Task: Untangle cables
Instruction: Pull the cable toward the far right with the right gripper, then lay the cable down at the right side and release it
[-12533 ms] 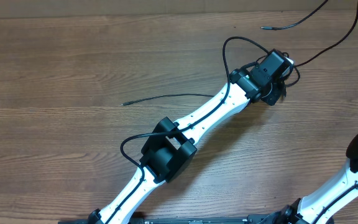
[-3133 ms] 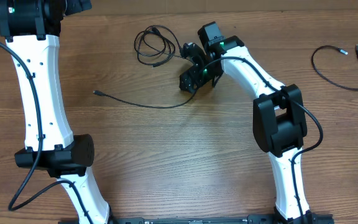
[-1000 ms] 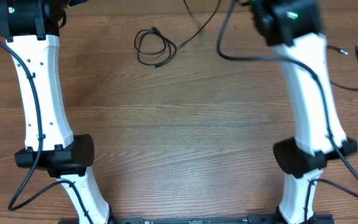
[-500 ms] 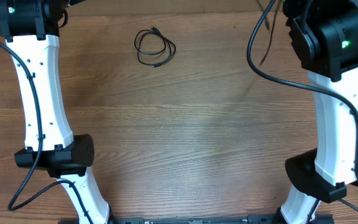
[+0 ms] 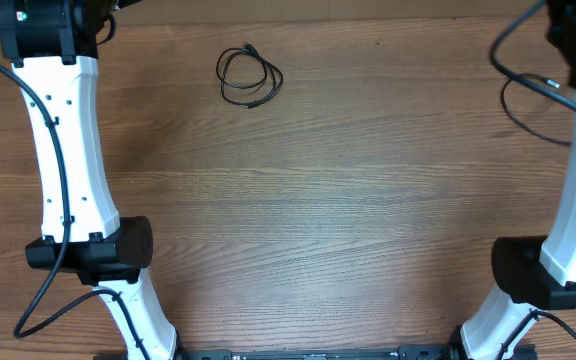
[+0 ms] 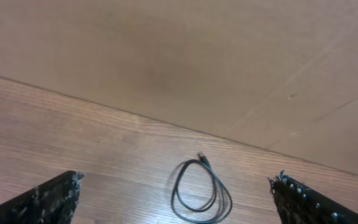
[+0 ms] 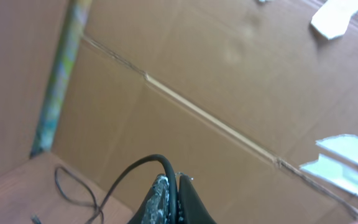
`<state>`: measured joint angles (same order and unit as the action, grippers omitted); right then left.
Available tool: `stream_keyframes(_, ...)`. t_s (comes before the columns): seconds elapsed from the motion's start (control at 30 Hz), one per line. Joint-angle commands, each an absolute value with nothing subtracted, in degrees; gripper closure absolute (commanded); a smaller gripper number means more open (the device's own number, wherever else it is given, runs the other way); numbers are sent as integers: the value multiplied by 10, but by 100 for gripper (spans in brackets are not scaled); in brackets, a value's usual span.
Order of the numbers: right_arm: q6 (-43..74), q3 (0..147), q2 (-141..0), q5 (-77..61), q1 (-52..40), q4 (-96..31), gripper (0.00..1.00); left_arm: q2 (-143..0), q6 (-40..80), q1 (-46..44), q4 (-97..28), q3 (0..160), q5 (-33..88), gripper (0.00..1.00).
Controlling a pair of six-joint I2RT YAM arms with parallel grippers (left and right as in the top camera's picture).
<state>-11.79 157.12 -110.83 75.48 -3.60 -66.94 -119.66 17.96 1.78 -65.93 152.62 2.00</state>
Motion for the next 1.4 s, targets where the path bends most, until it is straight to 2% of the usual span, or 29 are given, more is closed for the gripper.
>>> stream_keyframes(0.0,20,1576,-1081,650,9,-768,96,-1175,185,-5,-643,1539,30,0)
stream_keyframes(0.17,37,1576,-1081,425,60,-814,96,-1175,185,-20,-620,1539,30,0)
stream_keyframes(0.27,79,1576,-1081,373,104,-839,96,-1175,185,-27,-613,1539,30,0)
stream_keyframes(0.43,126,1576,-1082,239,226,-913,96,-1175,185,-32,-612,1539,30,0)
stream_keyframes(0.63,200,1567,-1084,164,364,-970,96,-1175,189,-36,-602,1539,30,1)
stream_keyframes(0.97,228,1481,-1084,160,486,-970,96,-1175,199,-46,-596,1539,30,0)
stream_keyframes(1.37,273,1279,-1084,253,504,-912,96,-1175,211,-52,-576,1539,30,1)
